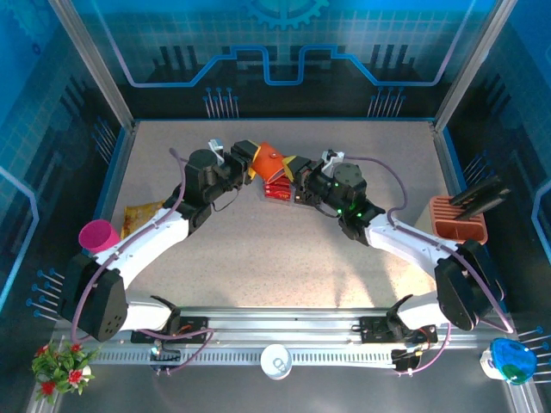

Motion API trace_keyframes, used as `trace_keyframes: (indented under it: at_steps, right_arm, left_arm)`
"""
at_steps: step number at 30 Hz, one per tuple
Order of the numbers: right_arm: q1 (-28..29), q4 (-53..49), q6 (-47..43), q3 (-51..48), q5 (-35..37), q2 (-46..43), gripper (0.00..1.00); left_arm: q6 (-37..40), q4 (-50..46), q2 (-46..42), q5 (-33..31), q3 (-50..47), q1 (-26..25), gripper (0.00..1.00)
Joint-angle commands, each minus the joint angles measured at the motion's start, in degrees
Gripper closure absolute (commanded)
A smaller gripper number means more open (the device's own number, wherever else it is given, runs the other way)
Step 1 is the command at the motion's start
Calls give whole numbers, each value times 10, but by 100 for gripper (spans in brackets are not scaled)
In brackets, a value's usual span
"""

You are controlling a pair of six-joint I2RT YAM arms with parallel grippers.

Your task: Put the credit cards into the card holder

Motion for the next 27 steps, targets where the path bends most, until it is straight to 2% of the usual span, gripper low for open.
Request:
trace_keyframes:
  at_steps: [1,6,11,14,15,17,22,27]
  right_arm:
    - [9,31,6,13,19,8,100]
    - [9,39,12,12,19,18,100]
    - [5,44,14,12,10,25,100]
    - [-14,13,-14,8,-25,12,82]
    - [-27,-21,-34,7,-43,-1,77]
    - [-54,-107,-88,7,-76,-32,71]
    - [-124,-414,-313,76,-135,-81,63]
    - [-128,-627,-523,192,-129,-48,56]
  left_arm:
    - [-6,28,7,4,0,-4,50]
    - [-9,34,14,6,-2,-4,61]
    - [-5,43,24,10,-5,-4,82]
    - [21,40,27,29,-5,0,97]
    - [38,39,29,44,-5,4,100]
    - [75,30,30,79,-2,14,100]
    - [176,-1,37,186,10,41,100]
    - [305,-106,51,254,59,43,100]
